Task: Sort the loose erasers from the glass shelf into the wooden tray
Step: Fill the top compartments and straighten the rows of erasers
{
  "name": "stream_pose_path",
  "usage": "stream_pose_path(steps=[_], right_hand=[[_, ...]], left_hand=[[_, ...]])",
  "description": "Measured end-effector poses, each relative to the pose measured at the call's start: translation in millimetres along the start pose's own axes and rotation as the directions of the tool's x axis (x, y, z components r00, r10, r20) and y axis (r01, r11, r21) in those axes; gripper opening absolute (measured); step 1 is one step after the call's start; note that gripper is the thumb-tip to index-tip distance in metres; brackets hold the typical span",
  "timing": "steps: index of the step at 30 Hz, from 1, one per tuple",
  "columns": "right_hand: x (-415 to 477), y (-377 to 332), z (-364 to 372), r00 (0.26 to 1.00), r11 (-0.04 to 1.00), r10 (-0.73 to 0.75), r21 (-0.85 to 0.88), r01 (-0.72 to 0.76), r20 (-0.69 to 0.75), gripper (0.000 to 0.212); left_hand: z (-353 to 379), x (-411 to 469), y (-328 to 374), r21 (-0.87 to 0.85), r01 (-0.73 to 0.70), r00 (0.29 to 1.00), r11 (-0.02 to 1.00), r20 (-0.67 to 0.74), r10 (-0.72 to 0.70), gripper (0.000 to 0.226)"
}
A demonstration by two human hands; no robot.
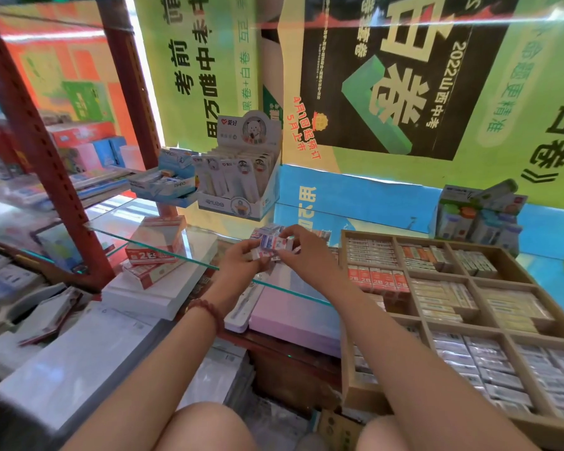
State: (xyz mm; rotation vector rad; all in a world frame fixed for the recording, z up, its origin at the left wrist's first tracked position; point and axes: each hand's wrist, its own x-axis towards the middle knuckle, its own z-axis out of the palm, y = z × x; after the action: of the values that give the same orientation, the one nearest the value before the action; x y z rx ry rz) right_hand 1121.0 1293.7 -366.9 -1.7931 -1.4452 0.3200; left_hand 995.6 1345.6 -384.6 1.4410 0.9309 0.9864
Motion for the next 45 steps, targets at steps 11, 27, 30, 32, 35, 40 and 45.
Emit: stream_pose_path(steps=[11,27,30,32,35,40,45], right_hand=[[5,-19,-8,0.999,0.918,-0.040,0.395,0.044,-0.020,0.021],[6,-20,22,0.978,0.981,-0.196,-0.008,0.196,-0.074,0.049],[3,-19,32,0.991,0.989,-0.132,0.068,0.134,-0.028,0.044],[6,-19,37,0.996,0.988,-0.089,0.124,0.092,-0.031,0.036],[8,-8,40,0.985,0.969,-0.168,-0.176,0.172,0.040,0.035],[1,7,40,0.939,0.774,-0.142,-0.556,0.303,0.313,0.048],[4,13,34,0.968,0.742,-0.060,-0.638,0.207,0.244,0.036]], left_hand=[[-6,-1,5,0.027,-0.014,1.000,1.000,0.022,0.014,0.033],[-6,4,9,-0.273,0.210,0.958,0.939,0.247,-0.143,0.030],[-11,6,11,-0.340,0.265,0.961,0.902,0.170,-0.218,0.027],[-13,11,11,-0.377,0.273,0.958,0.885,0.025,-0.285,0.027],[-20,15,4,-0.427,0.243,0.915,0.871,-0.196,-0.352,0.029],[-32,22,-15,-0.294,0.274,0.868,0.916,-0.336,-0.367,0.025],[-31,18,-13,-0.174,0.243,0.895,0.954,-0.339,-0.289,0.025]])
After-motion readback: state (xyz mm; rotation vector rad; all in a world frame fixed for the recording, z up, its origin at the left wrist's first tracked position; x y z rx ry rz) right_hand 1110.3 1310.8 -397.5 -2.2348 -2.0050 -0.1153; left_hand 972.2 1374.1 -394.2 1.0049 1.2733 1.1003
